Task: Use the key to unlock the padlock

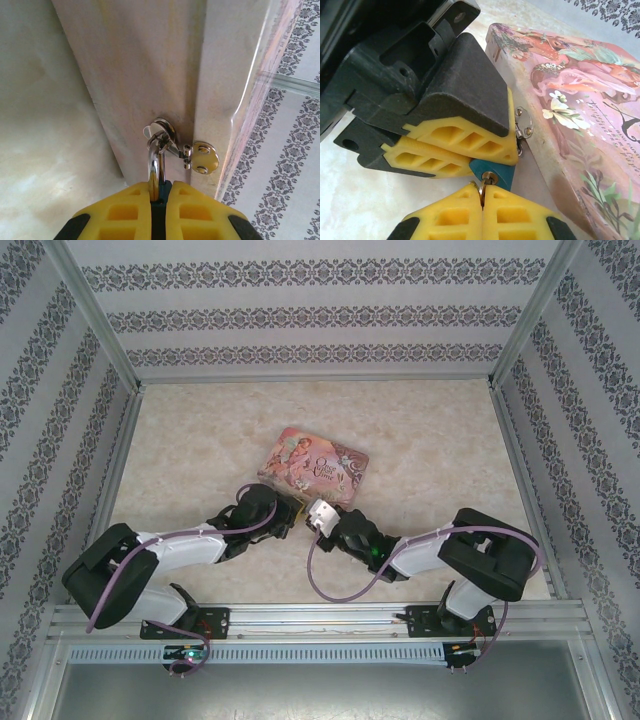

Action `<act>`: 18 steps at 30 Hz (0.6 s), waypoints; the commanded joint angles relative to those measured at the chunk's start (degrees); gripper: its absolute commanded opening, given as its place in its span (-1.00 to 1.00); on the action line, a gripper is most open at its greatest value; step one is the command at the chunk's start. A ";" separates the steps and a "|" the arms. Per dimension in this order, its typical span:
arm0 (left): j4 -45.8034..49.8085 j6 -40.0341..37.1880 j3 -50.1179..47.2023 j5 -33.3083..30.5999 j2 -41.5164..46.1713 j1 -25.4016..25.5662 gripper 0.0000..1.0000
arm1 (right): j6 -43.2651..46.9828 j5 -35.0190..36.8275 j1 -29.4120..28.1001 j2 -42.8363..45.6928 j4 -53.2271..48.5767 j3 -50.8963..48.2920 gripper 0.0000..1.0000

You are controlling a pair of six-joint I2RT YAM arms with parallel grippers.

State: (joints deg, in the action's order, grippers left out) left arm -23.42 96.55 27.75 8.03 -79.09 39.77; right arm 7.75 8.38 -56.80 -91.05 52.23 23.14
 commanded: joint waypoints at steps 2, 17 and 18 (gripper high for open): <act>-4.60 0.95 -0.35 -0.28 0.04 1.54 -1.00 | -3.03 2.54 -0.07 -0.62 5.77 -0.27 -1.00; 12.00 -7.19 0.89 -6.25 10.09 0.40 -0.17 | -7.98 2.43 -0.07 -0.57 6.57 -2.28 -1.00; 14.92 -8.73 1.66 -7.25 11.72 0.31 -0.12 | -8.64 2.43 -0.07 -0.29 6.57 -2.46 -1.00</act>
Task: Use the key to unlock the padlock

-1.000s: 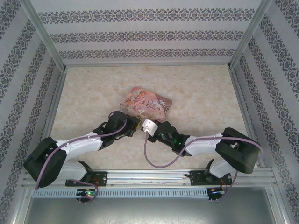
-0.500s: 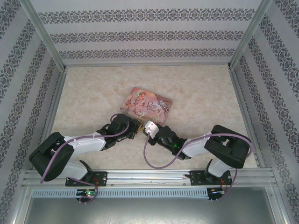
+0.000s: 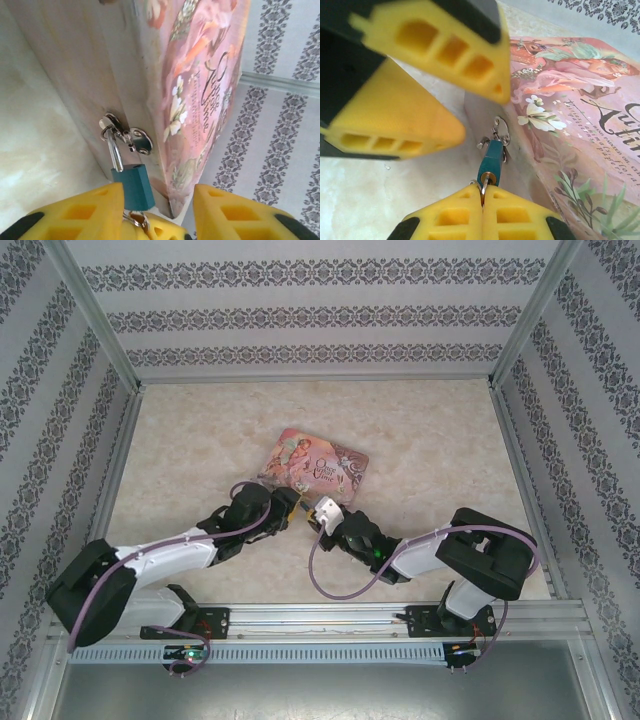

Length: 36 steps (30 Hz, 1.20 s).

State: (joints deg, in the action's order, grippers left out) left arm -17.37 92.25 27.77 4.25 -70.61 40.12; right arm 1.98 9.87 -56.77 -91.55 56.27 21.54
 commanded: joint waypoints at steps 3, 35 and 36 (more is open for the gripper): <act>18.17 -10.60 5.01 -7.06 7.63 -0.13 -0.04 | -5.41 1.10 -0.09 1.31 2.82 -1.49 -1.00; 35.63 -39.08 19.41 -20.94 17.91 -0.17 0.06 | -53.92 -3.87 8.91 2.28 16.76 -15.38 -1.00; 35.90 -38.99 19.26 -21.11 18.12 -0.13 0.06 | -54.74 -4.41 9.07 1.43 16.89 -14.89 -1.00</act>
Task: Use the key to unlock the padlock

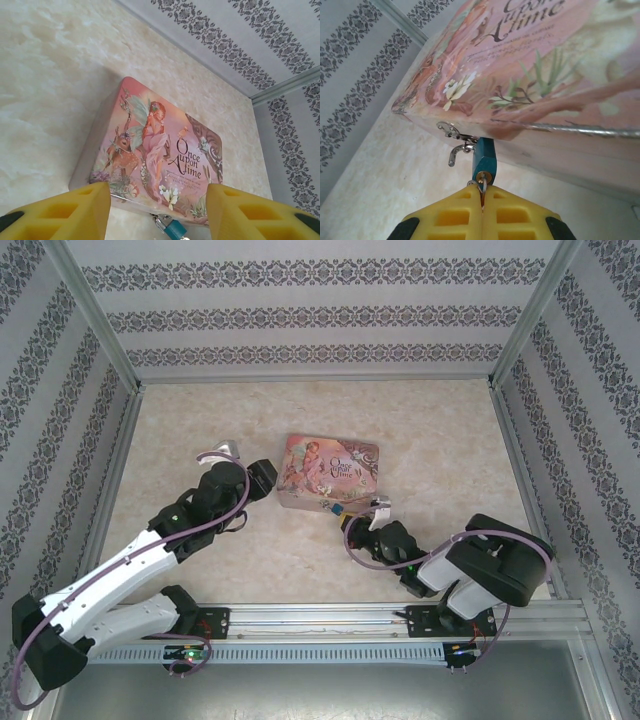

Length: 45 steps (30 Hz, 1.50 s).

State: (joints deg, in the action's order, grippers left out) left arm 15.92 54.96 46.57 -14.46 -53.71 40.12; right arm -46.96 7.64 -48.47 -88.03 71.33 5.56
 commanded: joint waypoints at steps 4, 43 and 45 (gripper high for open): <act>3.31 -1.22 0.21 -2.79 2.02 -0.13 0.05 | -7.11 -3.67 0.83 -6.04 2.64 3.00 -1.00; 0.95 -12.15 3.68 2.83 -4.80 -4.57 0.73 | -0.27 6.35 1.09 25.27 -31.67 0.65 0.10; -0.76 -12.11 3.08 7.50 -5.40 -7.77 0.78 | 1.04 6.54 1.96 33.27 -40.24 1.28 0.38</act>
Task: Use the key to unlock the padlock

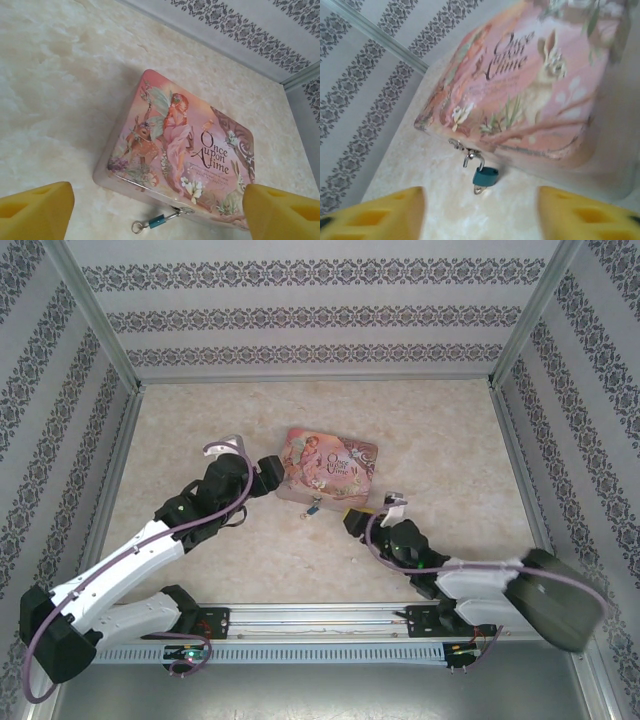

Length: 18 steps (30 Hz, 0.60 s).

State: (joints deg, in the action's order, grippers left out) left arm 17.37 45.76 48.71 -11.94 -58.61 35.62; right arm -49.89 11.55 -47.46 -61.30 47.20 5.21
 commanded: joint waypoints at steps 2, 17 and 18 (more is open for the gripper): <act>-4.79 -1.86 -0.08 10.87 -1.41 -7.49 0.81 | 4.42 -0.89 3.78 14.71 -24.07 2.07 0.68; -11.61 -4.69 3.94 38.63 -19.62 -23.79 0.79 | -0.24 -26.70 17.49 31.99 -38.17 2.60 0.97; -11.54 -5.00 4.50 39.40 -20.75 -24.14 0.76 | -0.40 -27.44 17.49 30.85 -37.48 2.77 0.97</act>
State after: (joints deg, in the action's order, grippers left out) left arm 8.25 43.64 50.22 21.47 -77.41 12.84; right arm -48.64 -10.76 -30.20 -28.77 9.45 6.63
